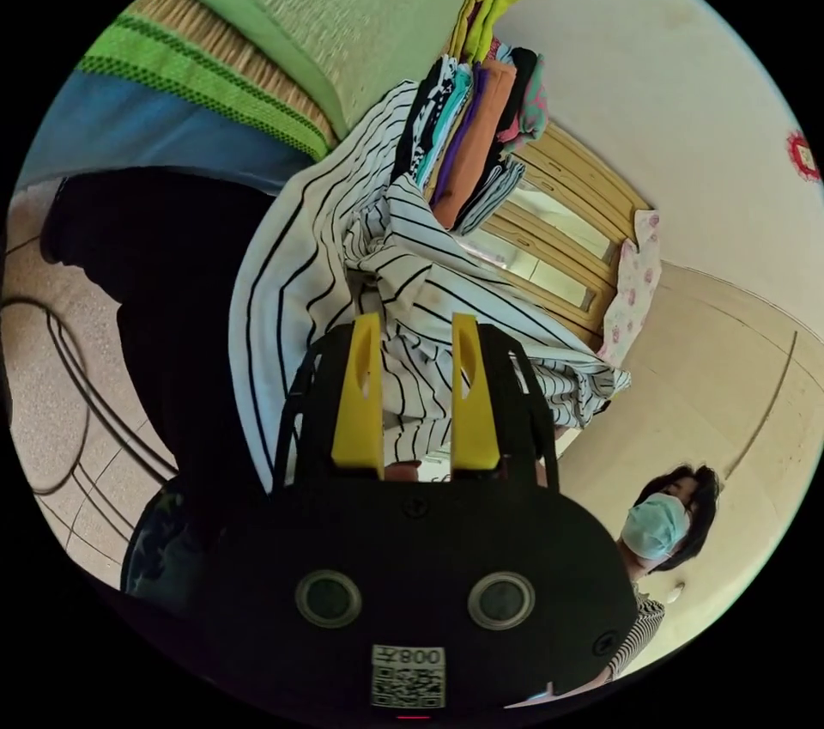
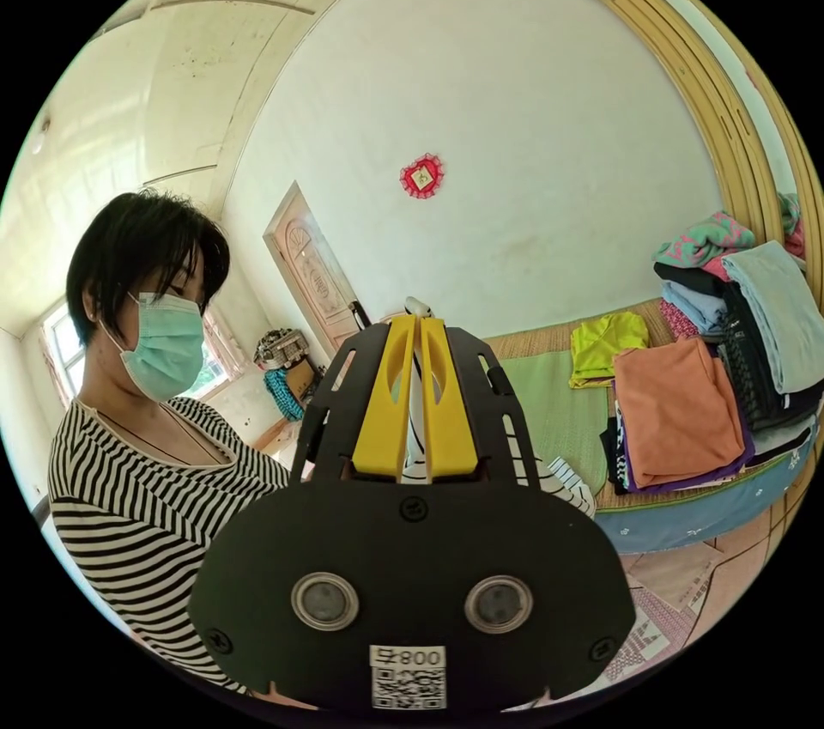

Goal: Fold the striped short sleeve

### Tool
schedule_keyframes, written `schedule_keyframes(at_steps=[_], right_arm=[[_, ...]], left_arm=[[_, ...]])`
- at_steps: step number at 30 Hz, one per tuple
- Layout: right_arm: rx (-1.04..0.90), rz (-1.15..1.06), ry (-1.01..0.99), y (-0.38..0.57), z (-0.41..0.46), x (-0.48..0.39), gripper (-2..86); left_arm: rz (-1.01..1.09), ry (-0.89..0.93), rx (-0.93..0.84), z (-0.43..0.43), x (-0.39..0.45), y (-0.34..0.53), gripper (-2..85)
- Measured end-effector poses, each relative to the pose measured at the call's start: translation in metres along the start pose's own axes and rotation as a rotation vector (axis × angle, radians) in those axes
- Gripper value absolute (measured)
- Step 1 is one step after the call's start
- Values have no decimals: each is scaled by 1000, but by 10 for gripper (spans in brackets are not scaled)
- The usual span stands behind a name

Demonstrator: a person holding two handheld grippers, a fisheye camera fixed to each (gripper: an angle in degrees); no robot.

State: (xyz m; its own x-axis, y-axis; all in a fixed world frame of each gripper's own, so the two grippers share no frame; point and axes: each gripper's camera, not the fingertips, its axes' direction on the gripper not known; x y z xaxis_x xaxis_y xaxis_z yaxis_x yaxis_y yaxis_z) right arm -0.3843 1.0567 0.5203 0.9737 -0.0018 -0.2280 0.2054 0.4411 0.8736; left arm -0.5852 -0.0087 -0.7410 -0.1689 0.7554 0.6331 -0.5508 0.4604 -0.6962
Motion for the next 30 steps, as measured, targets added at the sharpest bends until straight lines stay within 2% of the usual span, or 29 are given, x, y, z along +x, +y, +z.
schedule_keyframes(at_steps=[4, 7, 12, 20, 30], right_arm=[[-1, -1, 7, 0, -2, 2, 4], [2, 0, 18, 0, -6, 4, 4], [24, -4, 19, -3, -17, 8, 4], [87, -69, -44, -22, -33, 1, 4], [129, -119, -172, -53, -26, -5, 4]], left_arm=[[47, 1, 5, 9, 20, 12, 40], [82, 3, 45, -1, 39, 30, 27], [218, 187, 175, -39, 92, 70, 18], [664, 304, 349, -119, 247, 180, 14], [1107, 187, 488, -168, 386, 363, 13]])
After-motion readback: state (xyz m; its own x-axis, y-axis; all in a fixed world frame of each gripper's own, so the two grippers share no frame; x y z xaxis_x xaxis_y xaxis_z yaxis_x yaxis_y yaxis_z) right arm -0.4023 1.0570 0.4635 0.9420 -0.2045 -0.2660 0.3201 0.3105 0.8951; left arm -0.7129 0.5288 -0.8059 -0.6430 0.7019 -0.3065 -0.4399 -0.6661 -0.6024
